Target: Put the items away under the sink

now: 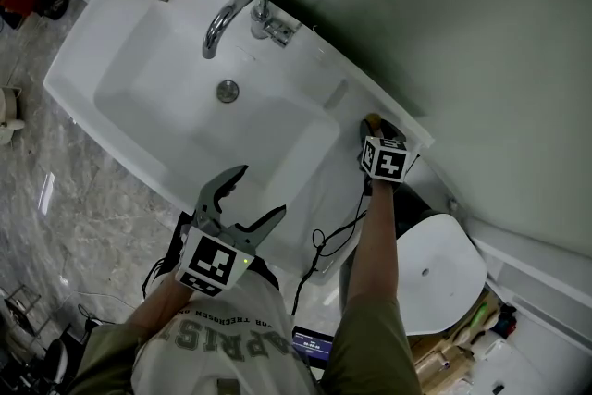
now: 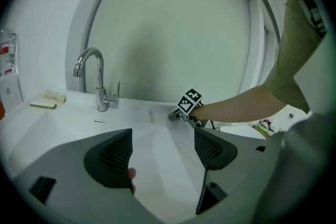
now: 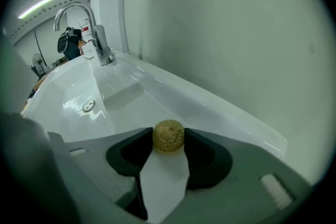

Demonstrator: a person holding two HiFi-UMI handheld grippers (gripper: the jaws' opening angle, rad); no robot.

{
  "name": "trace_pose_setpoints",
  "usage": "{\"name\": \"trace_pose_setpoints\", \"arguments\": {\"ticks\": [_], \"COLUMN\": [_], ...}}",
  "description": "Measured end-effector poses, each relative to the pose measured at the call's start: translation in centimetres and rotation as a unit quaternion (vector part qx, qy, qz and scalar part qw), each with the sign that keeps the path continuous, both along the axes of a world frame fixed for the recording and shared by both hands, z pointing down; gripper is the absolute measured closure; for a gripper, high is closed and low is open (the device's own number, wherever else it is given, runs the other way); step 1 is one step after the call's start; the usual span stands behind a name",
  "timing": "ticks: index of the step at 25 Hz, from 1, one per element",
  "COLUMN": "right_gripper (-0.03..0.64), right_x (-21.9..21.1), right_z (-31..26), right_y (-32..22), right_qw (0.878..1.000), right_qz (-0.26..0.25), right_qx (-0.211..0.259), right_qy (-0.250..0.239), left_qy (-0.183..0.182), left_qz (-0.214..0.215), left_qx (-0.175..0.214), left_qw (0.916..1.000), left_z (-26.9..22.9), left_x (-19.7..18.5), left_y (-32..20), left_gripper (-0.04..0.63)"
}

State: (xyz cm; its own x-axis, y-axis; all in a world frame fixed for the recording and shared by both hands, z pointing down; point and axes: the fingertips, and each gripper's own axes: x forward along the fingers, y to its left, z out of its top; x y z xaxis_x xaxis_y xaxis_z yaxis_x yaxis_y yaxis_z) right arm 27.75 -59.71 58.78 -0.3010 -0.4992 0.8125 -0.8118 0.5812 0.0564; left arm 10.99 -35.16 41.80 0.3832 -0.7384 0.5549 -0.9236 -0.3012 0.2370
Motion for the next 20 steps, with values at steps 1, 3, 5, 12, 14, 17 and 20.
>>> {"name": "trace_pose_setpoints", "arguments": {"ticks": [1,3,5,12,14,17,20], "right_gripper": [0.426,0.426,0.426,0.426,0.426,0.426,0.426], "right_x": [0.0,-0.2,-0.4,-0.6,-0.8,-1.1,-1.2], "right_z": [0.0,-0.1,-0.5,-2.5,-3.1,-4.1,-4.9], "right_y": [0.0,0.2,0.4,1.2,1.7,2.5,3.3], "right_qw": [1.000,1.000,0.999,0.998,0.998,0.998,0.998], "right_qz": [-0.003,-0.015,-0.027,-0.046,-0.049,-0.053,-0.057], "right_qx": [0.001,0.004,0.008,0.025,0.026,0.028,0.035], "right_qy": [0.005,0.014,0.021,0.023,0.021,0.012,0.006], "left_qy": [-0.001,-0.002,-0.003,-0.009,-0.010,-0.011,-0.008], "left_qz": [0.001,0.003,0.004,0.009,0.012,0.020,0.021], "left_qx": [0.000,-0.001,-0.003,0.001,0.003,0.009,0.017], "left_qw": [1.0000,1.0000,1.0000,0.9999,0.9999,0.9997,0.9996], "left_z": [0.0,0.1,0.2,0.0,-0.2,-0.7,-1.2], "left_x": [0.0,0.1,0.1,0.7,0.9,1.4,1.6], "left_y": [0.1,0.2,0.4,0.9,1.1,1.5,1.9], "left_gripper": [0.233,0.233,0.233,0.233,0.233,0.233,0.233]}}
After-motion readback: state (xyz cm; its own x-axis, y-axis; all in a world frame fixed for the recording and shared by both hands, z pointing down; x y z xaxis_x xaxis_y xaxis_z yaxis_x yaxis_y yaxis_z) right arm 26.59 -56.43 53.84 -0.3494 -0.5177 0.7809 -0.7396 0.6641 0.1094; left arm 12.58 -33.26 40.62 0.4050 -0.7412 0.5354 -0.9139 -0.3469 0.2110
